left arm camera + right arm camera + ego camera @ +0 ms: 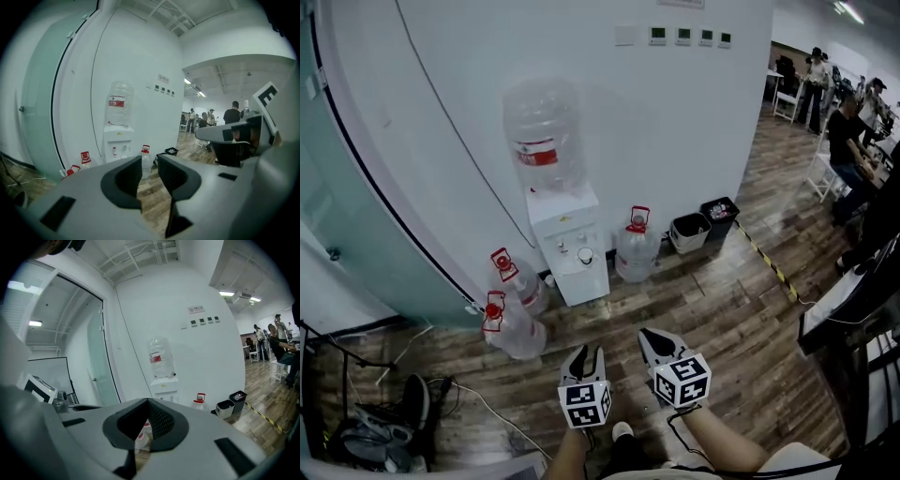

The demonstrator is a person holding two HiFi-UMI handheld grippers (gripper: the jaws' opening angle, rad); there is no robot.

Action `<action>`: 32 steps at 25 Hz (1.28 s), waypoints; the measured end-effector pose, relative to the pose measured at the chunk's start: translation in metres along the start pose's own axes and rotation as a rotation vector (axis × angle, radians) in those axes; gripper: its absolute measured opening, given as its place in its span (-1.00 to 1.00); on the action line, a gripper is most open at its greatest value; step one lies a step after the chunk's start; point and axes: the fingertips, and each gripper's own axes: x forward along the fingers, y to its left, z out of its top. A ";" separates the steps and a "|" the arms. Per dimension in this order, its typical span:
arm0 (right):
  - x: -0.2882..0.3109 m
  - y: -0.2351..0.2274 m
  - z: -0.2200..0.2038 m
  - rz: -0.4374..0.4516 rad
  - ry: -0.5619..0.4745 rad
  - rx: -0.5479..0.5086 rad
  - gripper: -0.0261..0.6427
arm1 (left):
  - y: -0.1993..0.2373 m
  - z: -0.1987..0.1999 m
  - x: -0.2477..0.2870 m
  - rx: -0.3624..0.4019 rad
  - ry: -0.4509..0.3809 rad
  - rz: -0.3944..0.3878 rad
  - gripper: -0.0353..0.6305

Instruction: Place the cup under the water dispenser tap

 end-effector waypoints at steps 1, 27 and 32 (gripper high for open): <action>-0.014 0.002 -0.003 0.005 0.000 -0.001 -0.86 | -0.009 0.000 -0.011 0.005 -0.009 0.003 -0.49; -0.272 0.025 -0.025 0.090 -0.082 -0.026 -0.86 | -0.179 -0.040 -0.197 0.057 -0.086 0.066 -0.77; -0.275 0.023 -0.026 0.090 -0.084 -0.029 -0.86 | -0.183 -0.039 -0.196 0.071 -0.085 0.069 -0.77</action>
